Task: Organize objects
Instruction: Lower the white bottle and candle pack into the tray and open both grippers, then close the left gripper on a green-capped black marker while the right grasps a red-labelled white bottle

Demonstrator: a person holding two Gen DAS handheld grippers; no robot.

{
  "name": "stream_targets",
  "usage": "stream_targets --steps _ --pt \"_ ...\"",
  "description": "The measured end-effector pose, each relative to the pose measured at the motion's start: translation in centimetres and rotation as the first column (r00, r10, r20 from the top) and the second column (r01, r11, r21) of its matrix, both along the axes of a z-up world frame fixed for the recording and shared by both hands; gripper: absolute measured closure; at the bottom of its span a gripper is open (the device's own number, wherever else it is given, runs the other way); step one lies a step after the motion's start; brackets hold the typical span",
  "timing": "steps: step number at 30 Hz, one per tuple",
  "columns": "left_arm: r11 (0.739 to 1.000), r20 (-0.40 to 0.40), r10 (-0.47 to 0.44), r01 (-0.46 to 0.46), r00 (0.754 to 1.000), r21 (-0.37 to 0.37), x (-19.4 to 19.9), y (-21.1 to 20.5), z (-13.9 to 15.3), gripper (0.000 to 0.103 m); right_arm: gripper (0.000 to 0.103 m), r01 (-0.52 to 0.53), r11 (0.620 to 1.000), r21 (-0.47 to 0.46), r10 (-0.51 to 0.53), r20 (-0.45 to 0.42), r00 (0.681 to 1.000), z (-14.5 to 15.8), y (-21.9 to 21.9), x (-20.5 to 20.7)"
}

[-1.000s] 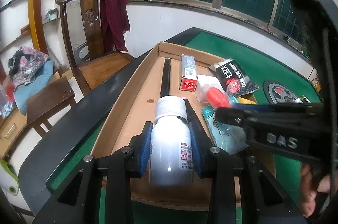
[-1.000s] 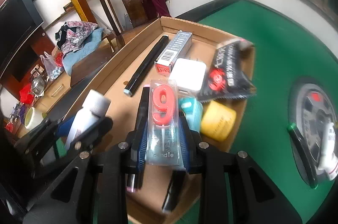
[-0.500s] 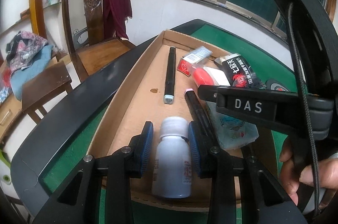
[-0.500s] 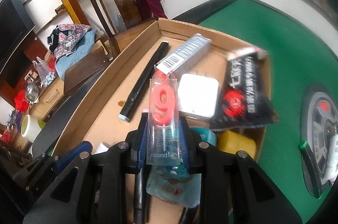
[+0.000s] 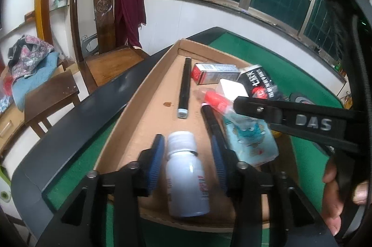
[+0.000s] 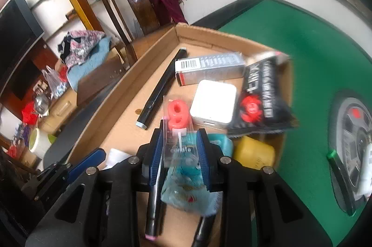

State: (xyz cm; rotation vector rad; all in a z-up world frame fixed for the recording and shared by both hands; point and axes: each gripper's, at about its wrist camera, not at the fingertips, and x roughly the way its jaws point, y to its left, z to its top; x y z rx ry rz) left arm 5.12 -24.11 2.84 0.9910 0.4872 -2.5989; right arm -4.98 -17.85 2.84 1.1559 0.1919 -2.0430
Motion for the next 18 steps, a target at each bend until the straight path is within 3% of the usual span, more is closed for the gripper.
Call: stream_targets --steps 9,13,18 --pt "0.999 -0.043 -0.017 0.016 0.999 -0.03 0.6 2.3 2.7 0.061 0.076 0.027 0.995 -0.1 -0.025 0.027 0.999 2.1 7.0 0.3" --pt "0.998 -0.057 -0.065 0.064 0.996 -0.018 0.4 4.4 3.8 0.061 0.076 0.091 0.988 -0.124 -0.088 0.034 0.996 2.2 13.4 -0.1" --pt "0.981 -0.056 -0.183 0.186 0.982 0.055 -1.2 8.6 4.5 0.061 0.076 0.228 0.964 -0.138 -0.227 0.022 0.974 2.1 22.6 -1.4"
